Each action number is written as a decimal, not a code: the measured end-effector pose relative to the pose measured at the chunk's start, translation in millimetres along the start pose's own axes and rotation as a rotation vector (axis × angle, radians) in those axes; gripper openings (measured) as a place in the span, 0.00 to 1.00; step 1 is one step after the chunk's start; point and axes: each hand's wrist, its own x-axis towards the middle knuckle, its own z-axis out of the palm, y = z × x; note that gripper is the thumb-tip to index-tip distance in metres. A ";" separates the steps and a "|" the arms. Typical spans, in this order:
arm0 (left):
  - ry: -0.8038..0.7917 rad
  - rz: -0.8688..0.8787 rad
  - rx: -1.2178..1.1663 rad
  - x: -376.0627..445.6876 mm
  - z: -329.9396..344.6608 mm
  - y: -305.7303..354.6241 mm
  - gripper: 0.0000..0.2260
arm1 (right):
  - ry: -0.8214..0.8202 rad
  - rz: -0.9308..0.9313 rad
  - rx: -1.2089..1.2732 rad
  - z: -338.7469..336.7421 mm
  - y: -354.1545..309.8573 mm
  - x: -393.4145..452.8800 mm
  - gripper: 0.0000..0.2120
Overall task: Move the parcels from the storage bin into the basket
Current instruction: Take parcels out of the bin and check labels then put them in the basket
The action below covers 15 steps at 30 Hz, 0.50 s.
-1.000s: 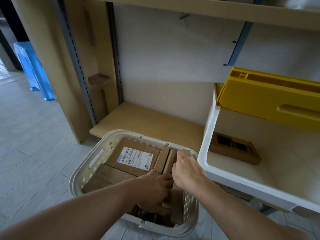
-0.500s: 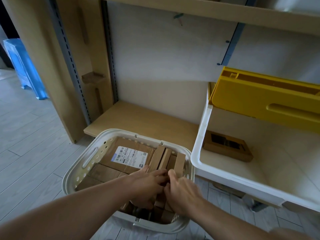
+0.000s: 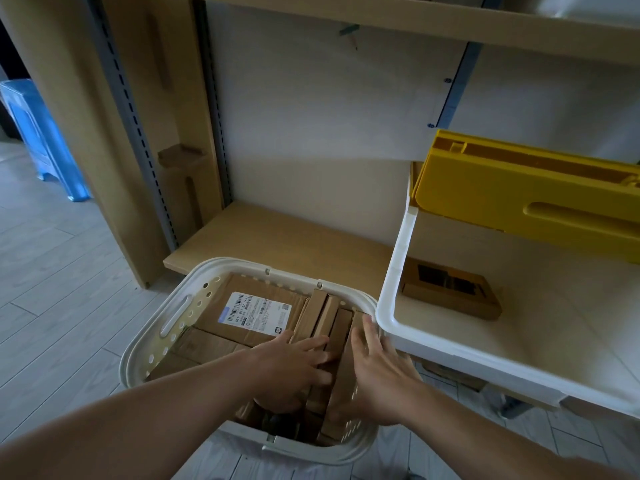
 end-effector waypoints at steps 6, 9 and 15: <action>0.003 -0.010 -0.004 2.1 -1.0 0.6 0.30 | -0.050 -0.037 -0.194 16.8 13.3 15.6 0.61; 0.021 0.000 -0.009 4.0 0.8 0.6 0.31 | -0.044 -0.054 -0.192 18.9 19.2 21.0 0.60; 0.037 0.000 -0.015 3.0 -1.7 -0.1 0.31 | -0.051 -0.055 -0.160 14.7 18.1 27.2 0.56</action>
